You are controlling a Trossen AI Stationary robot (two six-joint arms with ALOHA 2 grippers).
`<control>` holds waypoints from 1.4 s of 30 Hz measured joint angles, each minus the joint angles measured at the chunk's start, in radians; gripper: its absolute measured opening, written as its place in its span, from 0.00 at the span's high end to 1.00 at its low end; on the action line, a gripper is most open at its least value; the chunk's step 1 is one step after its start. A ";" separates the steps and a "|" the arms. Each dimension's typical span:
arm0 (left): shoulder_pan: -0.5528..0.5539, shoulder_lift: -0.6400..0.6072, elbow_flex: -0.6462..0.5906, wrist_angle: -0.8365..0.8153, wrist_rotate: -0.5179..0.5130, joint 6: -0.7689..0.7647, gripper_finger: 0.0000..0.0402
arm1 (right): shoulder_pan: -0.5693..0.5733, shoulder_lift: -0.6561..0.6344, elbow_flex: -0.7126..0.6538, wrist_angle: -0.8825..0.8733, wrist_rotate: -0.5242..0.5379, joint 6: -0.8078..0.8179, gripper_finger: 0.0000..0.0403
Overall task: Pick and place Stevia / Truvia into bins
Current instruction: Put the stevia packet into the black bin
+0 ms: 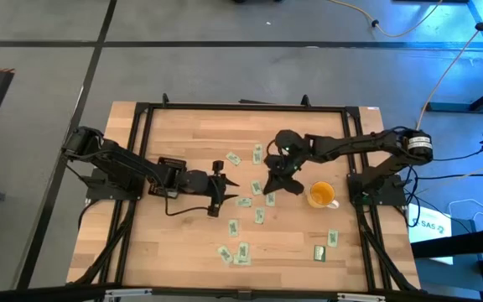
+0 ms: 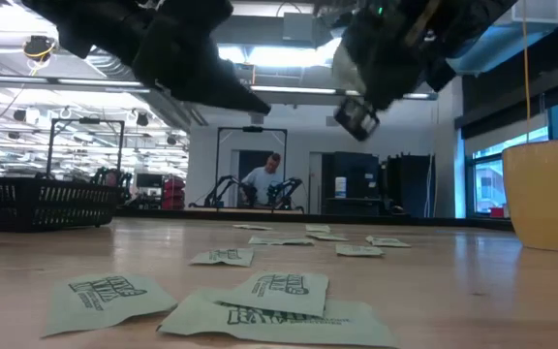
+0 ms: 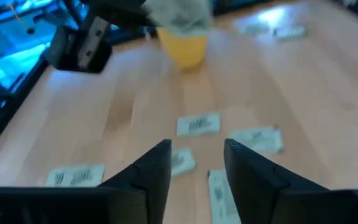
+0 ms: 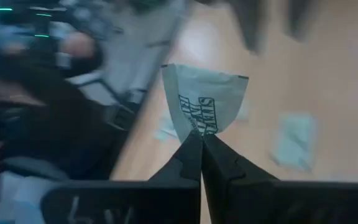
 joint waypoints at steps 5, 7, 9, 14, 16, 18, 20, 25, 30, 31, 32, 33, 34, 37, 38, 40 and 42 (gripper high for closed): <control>0.015 0.000 0.000 0.155 0.180 -0.008 0.61 | 0.068 0.000 0.000 0.110 -0.020 0.013 0.99; 0.025 0.000 0.000 0.209 0.234 -0.011 0.60 | 0.091 -0.001 0.001 0.130 -0.021 0.014 0.99; 0.037 0.000 0.000 0.234 0.266 -0.011 0.61 | 0.111 -0.001 0.001 0.138 -0.021 0.013 0.99; 0.071 0.000 0.001 0.253 0.311 -0.032 0.61 | 0.148 -0.001 0.001 0.178 -0.021 0.010 0.99; 0.082 0.010 0.016 0.253 0.351 -0.050 0.61 | 0.156 -0.001 0.001 0.195 -0.020 0.010 0.99; 0.085 0.031 0.039 0.254 0.385 -0.054 0.61 | 0.157 -0.001 0.001 0.213 -0.020 0.010 0.99; 0.085 0.066 0.071 0.254 0.412 -0.044 0.61 | 0.157 -0.001 0.001 0.220 -0.018 0.010 0.99; 0.085 0.160 0.147 0.249 0.444 -0.029 0.61 | 0.157 -0.001 0.001 0.223 0.017 0.010 0.99; 0.089 0.208 0.204 0.239 0.487 -0.029 0.62 | 0.157 -0.001 0.002 0.198 0.017 0.013 0.99; 0.089 0.210 0.207 0.239 0.498 -0.028 0.62 | 0.157 -0.001 0.002 0.188 0.017 0.013 0.99; 0.089 0.210 0.208 0.239 0.511 -0.028 0.62 | 0.157 -0.002 0.002 0.174 0.017 0.011 0.99; 0.089 0.210 0.208 0.241 0.517 -0.027 0.62 | 0.157 -0.002 0.002 0.162 0.019 0.009 0.99; 0.089 0.210 0.208 0.245 0.519 -0.027 0.62 | 0.157 -0.002 0.000 0.157 0.023 0.009 0.99; 0.087 0.203 0.208 0.254 0.520 -0.013 0.62 | 0.157 -0.002 -0.001 0.156 0.038 0.009 0.99; 0.087 0.202 0.209 0.256 0.520 -0.008 0.63 | 0.157 -0.002 -0.001 0.157 0.039 0.009 0.99; 0.087 0.202 0.209 0.257 0.520 -0.003 0.63 | 0.157 -0.002 -0.001 0.157 0.047 0.008 0.99; 0.087 0.202 0.209 0.280 0.525 -0.002 0.63 | 0.157 -0.002 -0.002 0.156 0.067 0.009 0.99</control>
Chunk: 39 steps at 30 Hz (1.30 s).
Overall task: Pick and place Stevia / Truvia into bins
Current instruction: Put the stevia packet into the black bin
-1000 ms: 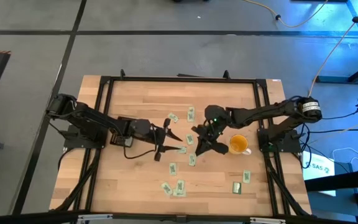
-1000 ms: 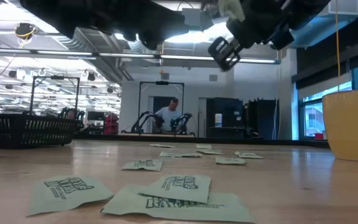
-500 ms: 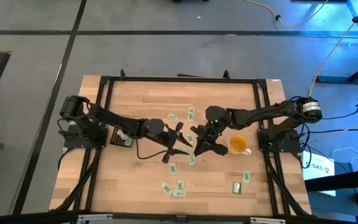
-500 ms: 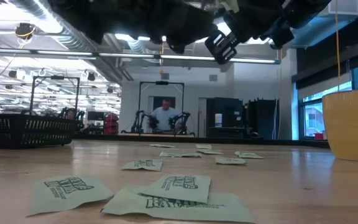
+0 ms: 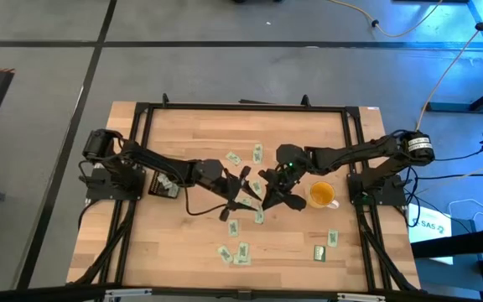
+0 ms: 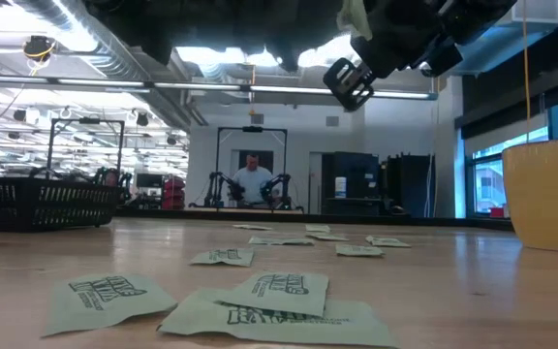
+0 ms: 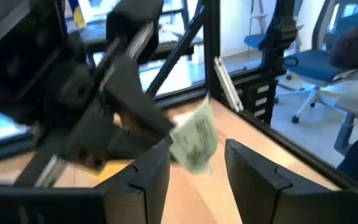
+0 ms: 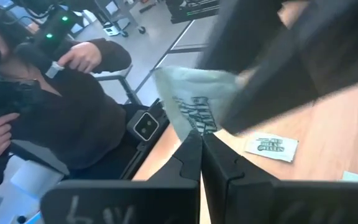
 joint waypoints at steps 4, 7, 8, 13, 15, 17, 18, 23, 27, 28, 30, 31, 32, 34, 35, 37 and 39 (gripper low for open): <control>0.001 0.000 0.000 0.002 0.047 0.004 0.63 | 0.000 0.000 0.000 -0.001 0.019 0.001 0.99; -0.004 0.000 0.000 -0.005 0.054 0.025 0.63 | 0.000 0.000 0.000 -0.001 0.021 0.004 0.99; -0.005 0.000 0.000 -0.010 0.054 0.029 0.63 | 0.000 0.000 0.000 -0.001 0.021 0.004 0.99; -0.010 0.000 0.000 -0.013 0.054 0.056 0.63 | 0.000 0.000 0.000 -0.001 0.021 0.004 0.99; -0.013 0.000 0.000 -0.013 0.054 0.071 0.64 | 0.000 0.000 0.000 -0.001 0.020 0.004 0.99; -0.017 0.000 0.000 -0.013 0.043 0.079 0.65 | 0.000 0.000 -0.001 -0.001 0.020 0.004 0.99; -0.017 0.000 0.000 -0.013 0.037 0.079 0.67 | 0.000 0.000 -0.001 -0.001 0.020 0.004 0.99; -0.018 0.000 0.000 -0.013 0.034 0.079 0.77 | 0.000 0.000 -0.001 -0.001 0.020 0.000 0.99; -0.018 0.000 0.000 -0.013 0.033 0.079 0.87 | 0.000 0.000 -0.001 0.005 0.020 0.000 0.99; -0.018 0.000 0.000 -0.013 0.033 0.079 0.90 | 0.000 0.000 -0.001 0.006 0.020 0.000 0.99; -0.017 0.000 0.000 -0.013 0.030 0.079 0.95 | 0.000 0.000 -0.001 0.008 0.020 0.001 0.99; -0.017 0.000 0.000 -0.013 0.029 0.079 0.97 | 0.000 0.000 -0.001 0.008 0.020 0.001 0.99; -0.017 0.000 0.000 -0.014 0.029 0.079 0.98 | 0.000 0.000 -0.001 0.009 0.020 0.000 0.99; -0.017 0.000 0.000 -0.022 0.029 0.079 0.98 | 0.000 0.000 -0.001 0.009 0.021 -0.004 0.98; -0.017 0.000 0.000 -0.027 0.029 0.079 0.98 | 0.000 0.000 -0.001 0.009 0.022 -0.005 0.97; -0.018 0.000 0.000 -0.040 0.036 0.073 0.97 | -0.001 0.001 -0.001 0.008 0.021 -0.005 0.94; -0.019 0.000 0.000 -0.052 0.039 0.070 0.97 | -0.003 0.001 -0.001 -0.005 0.021 -0.006 0.89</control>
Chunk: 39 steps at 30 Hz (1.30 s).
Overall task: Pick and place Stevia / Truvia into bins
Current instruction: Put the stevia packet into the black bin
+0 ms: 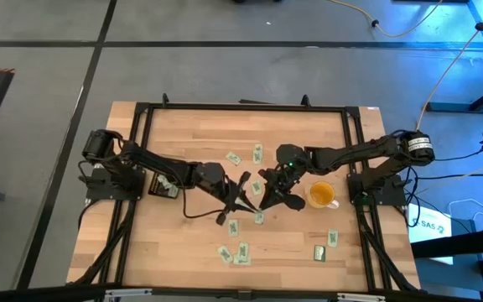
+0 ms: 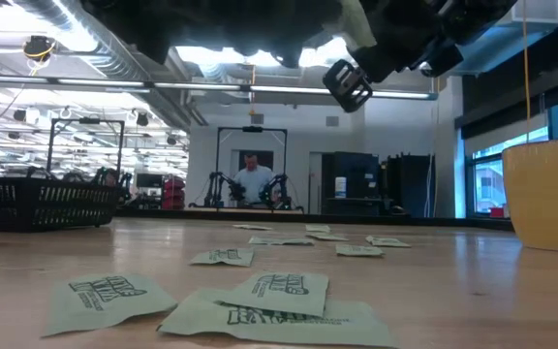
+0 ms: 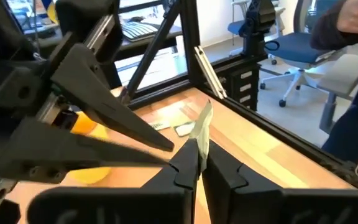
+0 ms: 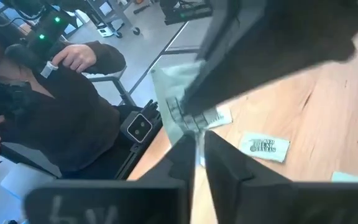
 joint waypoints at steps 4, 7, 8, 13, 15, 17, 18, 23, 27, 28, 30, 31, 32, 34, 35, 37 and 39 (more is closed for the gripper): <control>0.001 -0.015 0.000 -0.062 -0.010 -0.002 0.98 | -0.023 0.000 0.000 -0.083 0.000 0.006 0.77; 0.000 -0.048 0.000 -0.170 -0.109 -0.010 0.98 | -0.049 0.000 0.000 -0.161 0.003 0.005 0.72; 0.000 -0.063 0.000 -0.219 -0.156 -0.014 0.98 | -0.056 0.000 0.000 -0.181 0.014 0.004 0.71; -0.031 -0.154 0.000 -0.520 -0.495 -0.051 0.98 | -0.081 0.000 0.000 -0.251 0.149 -0.011 0.70; -0.054 -0.193 0.000 -0.642 -0.647 -0.093 0.98 | -0.085 0.000 0.000 -0.271 0.211 -0.029 0.70; -0.079 -0.235 0.000 -0.778 -0.798 -0.149 0.98 | -0.089 0.000 0.000 -0.277 0.256 -0.049 0.70; -0.092 -0.255 0.000 -0.844 -0.868 -0.185 0.98 | -0.089 0.000 0.000 -0.277 0.273 -0.054 0.70; -0.147 -0.331 0.000 -1.187 -1.048 -0.461 0.97 | -0.089 0.000 0.000 -0.275 0.304 -0.076 0.70; -0.175 -0.346 0.000 -1.422 -1.046 -0.709 0.98 | -0.089 0.000 0.000 -0.274 0.305 -0.079 0.70; -0.180 -0.346 0.000 -1.476 -1.045 -0.764 0.98 | -0.089 0.000 0.000 -0.273 0.305 -0.079 0.70; -0.185 -0.344 0.000 -1.570 -1.042 -0.881 0.98 | -0.089 0.000 0.000 -0.273 0.306 -0.088 0.70; -0.185 -0.344 0.000 -1.612 -1.035 -0.944 0.98 | -0.089 0.000 0.000 -0.273 0.307 -0.099 0.70; -0.183 -0.344 0.000 -1.654 -1.022 -0.999 0.98 | -0.089 0.000 0.000 -0.273 0.307 -0.104 0.70; -0.180 -0.344 0.000 -1.730 -0.986 -1.092 0.98 | -0.089 0.000 0.000 -0.273 0.307 -0.109 0.70; -0.180 -0.344 0.000 -1.767 -0.969 -1.135 0.98 | -0.089 0.000 0.000 -0.272 0.307 -0.109 0.70; -0.180 -0.344 0.000 -1.822 -0.939 -1.212 0.98 | -0.090 0.000 0.000 -0.272 0.307 -0.110 0.70; -0.180 -0.344 0.000 -1.854 -0.911 -1.273 0.98 | -0.090 0.000 0.000 -0.272 0.307 -0.118 0.70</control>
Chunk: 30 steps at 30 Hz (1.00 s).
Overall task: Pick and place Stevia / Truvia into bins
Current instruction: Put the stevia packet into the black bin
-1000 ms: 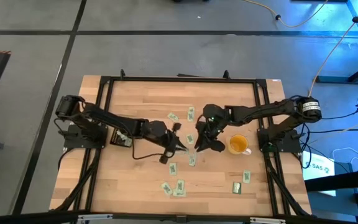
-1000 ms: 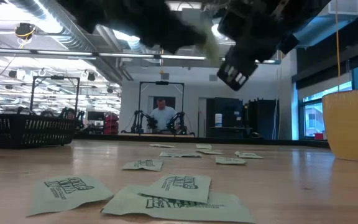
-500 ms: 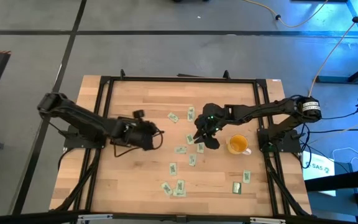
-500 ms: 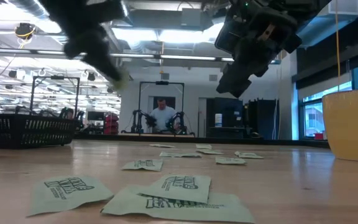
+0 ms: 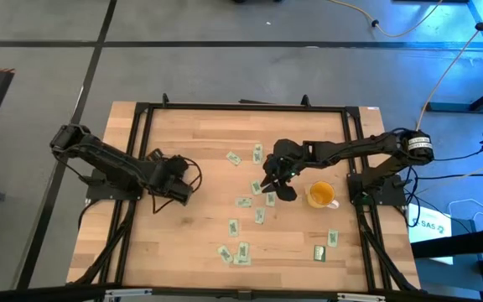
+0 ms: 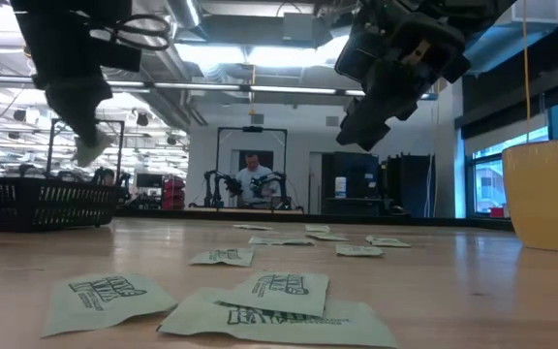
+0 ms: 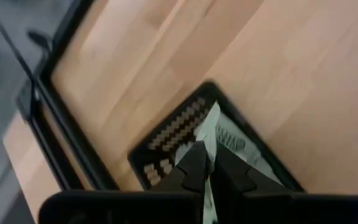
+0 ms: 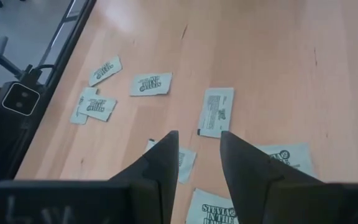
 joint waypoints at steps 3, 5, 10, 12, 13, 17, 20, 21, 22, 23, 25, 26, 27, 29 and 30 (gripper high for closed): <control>0.000 0.000 0.000 -0.011 0.043 -0.049 0.98 | 0.000 0.000 0.000 0.001 0.000 -0.010 0.70; 0.000 0.006 0.000 -0.012 0.050 -0.070 0.98 | 0.000 0.000 0.000 0.010 0.000 -0.010 0.70; 0.004 0.052 0.000 -0.016 0.046 -0.072 0.98 | 0.000 0.000 0.000 0.023 0.000 -0.011 0.70; 0.013 0.081 0.000 -0.016 0.046 -0.061 0.98 | 0.000 0.000 0.000 0.023 0.000 -0.011 0.70; 0.018 0.096 0.000 -0.017 0.046 -0.054 0.98 | 0.000 0.000 0.000 0.023 0.000 -0.011 0.70; 0.044 0.159 0.000 -0.016 0.057 -0.017 0.98 | 0.000 0.000 0.000 0.023 0.000 -0.011 0.70; 0.060 0.196 0.000 -0.013 0.085 -0.001 0.97 | 0.000 0.000 0.000 0.023 0.000 -0.009 0.70; 0.064 0.207 0.000 -0.013 0.087 -0.001 0.97 | 0.000 0.000 0.000 0.022 0.000 -0.009 0.70; 0.067 0.216 0.000 -0.013 0.088 -0.001 0.96 | 0.000 0.000 0.000 0.022 0.000 -0.009 0.70; 0.070 0.222 0.000 -0.013 0.092 -0.001 0.95 | 0.000 0.000 0.000 0.022 0.000 -0.009 0.70; 0.077 0.231 0.000 -0.013 0.103 -0.001 0.92 | 0.000 0.000 0.000 0.022 0.000 -0.008 0.70; 0.079 0.234 0.000 -0.012 0.109 -0.001 0.90 | 0.000 0.000 0.000 0.022 0.000 -0.008 0.70; 0.080 0.235 0.000 -0.012 0.112 -0.001 0.88 | 0.000 0.000 0.000 0.022 0.000 -0.007 0.70; 0.080 0.234 0.000 -0.012 0.115 -0.001 0.85 | 0.000 0.000 0.000 0.022 -0.001 -0.007 0.70; 0.080 0.234 0.000 -0.012 0.117 -0.001 0.84 | 0.000 0.000 0.000 0.021 -0.001 -0.006 0.70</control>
